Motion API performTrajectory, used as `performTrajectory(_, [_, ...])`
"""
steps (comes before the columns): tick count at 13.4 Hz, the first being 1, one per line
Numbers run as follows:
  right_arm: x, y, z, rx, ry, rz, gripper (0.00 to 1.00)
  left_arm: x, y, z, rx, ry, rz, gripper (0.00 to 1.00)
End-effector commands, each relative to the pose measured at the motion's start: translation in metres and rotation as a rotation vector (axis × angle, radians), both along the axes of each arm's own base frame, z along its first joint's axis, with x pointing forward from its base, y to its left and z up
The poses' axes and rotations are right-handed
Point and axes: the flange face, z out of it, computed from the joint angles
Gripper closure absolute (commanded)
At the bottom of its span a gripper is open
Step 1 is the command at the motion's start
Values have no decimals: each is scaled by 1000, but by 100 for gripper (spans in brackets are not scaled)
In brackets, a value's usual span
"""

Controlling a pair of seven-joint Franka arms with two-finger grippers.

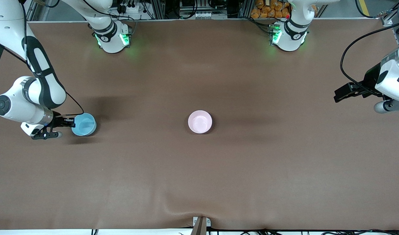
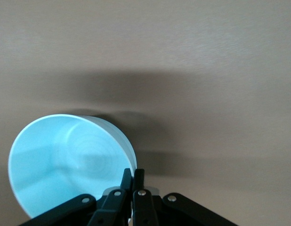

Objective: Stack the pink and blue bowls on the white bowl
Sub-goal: 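Lower the right gripper and grasp the light blue bowl rim, then carry the blue bowl onto the pink bowl and lower it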

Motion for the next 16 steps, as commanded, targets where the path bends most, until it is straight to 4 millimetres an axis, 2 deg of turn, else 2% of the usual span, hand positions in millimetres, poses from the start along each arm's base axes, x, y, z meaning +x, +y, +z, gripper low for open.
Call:
performTrajectory(1, [25, 22, 43, 116, 38, -35, 100, -8, 3, 6, -15, 3, -5, 0])
performTrajectory(2, [33, 32, 56, 120, 53, -54, 100, -8, 3, 4, -15, 4, -5, 0])
performTrajectory(4, [46, 69, 71, 112, 88, -116, 100, -6, 3, 4, -15, 0, -5, 0])
performTrajectory(8, [62, 187, 98, 184, 110, -255, 100, -5, 3, 3, -15, -2, -5, 0])
performTrajectory(9, [62, 210, 100, 190, 122, -284, 100, -5, 3, 3, -15, -2, -5, 0])
performTrajectory(10, [58, 254, 107, 190, 142, -320, 100, -5, 3, 4, -16, -4, -5, 0])
performTrajectory(13, [45, 339, 124, 161, 173, -418, 100, -5, 3, 4, -16, -4, -5, 0])
performTrajectory(16, [20, 427, 123, 142, 151, -499, 100, -4, 3, 5, -17, -17, -5, 0])
